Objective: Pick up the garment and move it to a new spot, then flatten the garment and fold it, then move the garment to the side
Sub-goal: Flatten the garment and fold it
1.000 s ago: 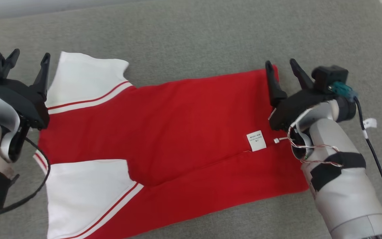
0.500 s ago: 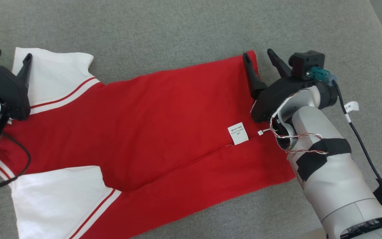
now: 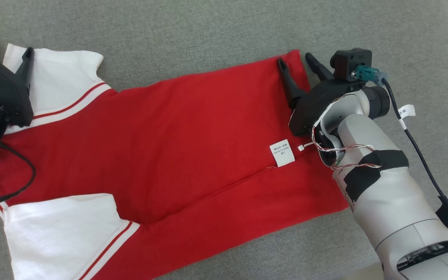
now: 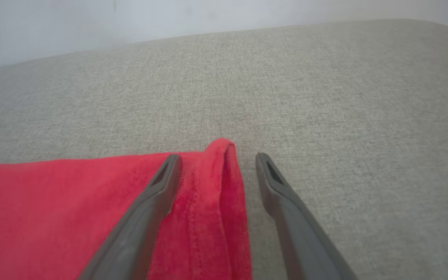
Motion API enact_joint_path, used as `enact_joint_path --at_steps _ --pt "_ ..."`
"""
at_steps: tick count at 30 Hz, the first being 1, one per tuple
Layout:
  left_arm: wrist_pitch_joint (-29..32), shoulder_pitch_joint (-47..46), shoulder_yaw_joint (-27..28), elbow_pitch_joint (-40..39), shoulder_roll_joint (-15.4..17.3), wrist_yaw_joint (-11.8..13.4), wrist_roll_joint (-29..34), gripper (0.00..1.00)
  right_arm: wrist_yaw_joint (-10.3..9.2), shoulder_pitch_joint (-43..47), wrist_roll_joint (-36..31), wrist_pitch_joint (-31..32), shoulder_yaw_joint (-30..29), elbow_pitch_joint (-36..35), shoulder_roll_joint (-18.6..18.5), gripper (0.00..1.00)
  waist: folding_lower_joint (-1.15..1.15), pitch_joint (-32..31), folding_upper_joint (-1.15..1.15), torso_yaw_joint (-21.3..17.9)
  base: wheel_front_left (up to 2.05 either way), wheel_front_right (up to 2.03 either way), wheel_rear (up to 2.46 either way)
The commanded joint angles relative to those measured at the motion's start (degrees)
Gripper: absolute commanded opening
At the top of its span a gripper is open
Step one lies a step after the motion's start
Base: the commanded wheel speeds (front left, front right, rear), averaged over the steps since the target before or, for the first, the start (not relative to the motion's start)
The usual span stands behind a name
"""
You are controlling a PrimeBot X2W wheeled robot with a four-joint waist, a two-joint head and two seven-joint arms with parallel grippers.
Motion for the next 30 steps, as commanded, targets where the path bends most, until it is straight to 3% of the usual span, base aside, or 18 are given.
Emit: enact_joint_path --at_steps 1,2,3,4,16,22,30 --pt "1.0 0.1 -1.1 0.3 -0.5 0.1 -0.7 0.8 -0.14 -1.1 0.7 -0.8 0.5 -0.1 0.6 0.41 0.0 0.6 -0.01 0.3 0.0 0.0 0.0" --pt "1.4 0.3 -1.5 0.4 -0.5 0.1 -1.7 0.33 -0.15 -1.2 0.6 -1.0 0.6 0.3 0.5 0.1 0.0 0.7 -0.01 0.3 0.0 0.0 0.0" --pt "1.4 0.3 -1.5 0.4 -0.5 0.1 -1.7 0.33 -0.15 -1.2 0.6 -1.0 0.6 0.3 0.5 0.1 0.0 0.7 -0.01 0.3 0.0 0.0 0.0" --pt "1.7 0.4 -2.1 0.3 -0.5 0.1 -3.1 0.0 -0.14 -1.6 0.6 -0.9 0.6 1.3 0.6 0.0 0.0 0.8 -0.01 0.5 0.0 0.0 0.0" --pt "-7.1 0.5 -4.5 -1.8 -1.5 0.1 -7.3 0.0 -0.15 -1.8 1.2 -6.3 0.8 3.7 -1.8 0.0 0.0 -3.5 -0.01 3.9 0.0 0.0 0.0" --pt "-14.4 3.6 -6.1 -5.4 -2.3 0.1 -9.3 0.0 -0.15 3.2 2.9 -8.8 2.3 2.8 -3.1 0.0 0.0 -7.7 -0.01 6.1 0.0 0.0 0.0" --pt "-20.8 12.9 -5.1 -14.0 -0.8 0.2 -11.7 0.0 -0.14 13.0 6.8 -10.4 3.8 -2.2 -6.2 0.0 0.0 -13.2 -0.01 8.4 0.0 0.0 0.0"
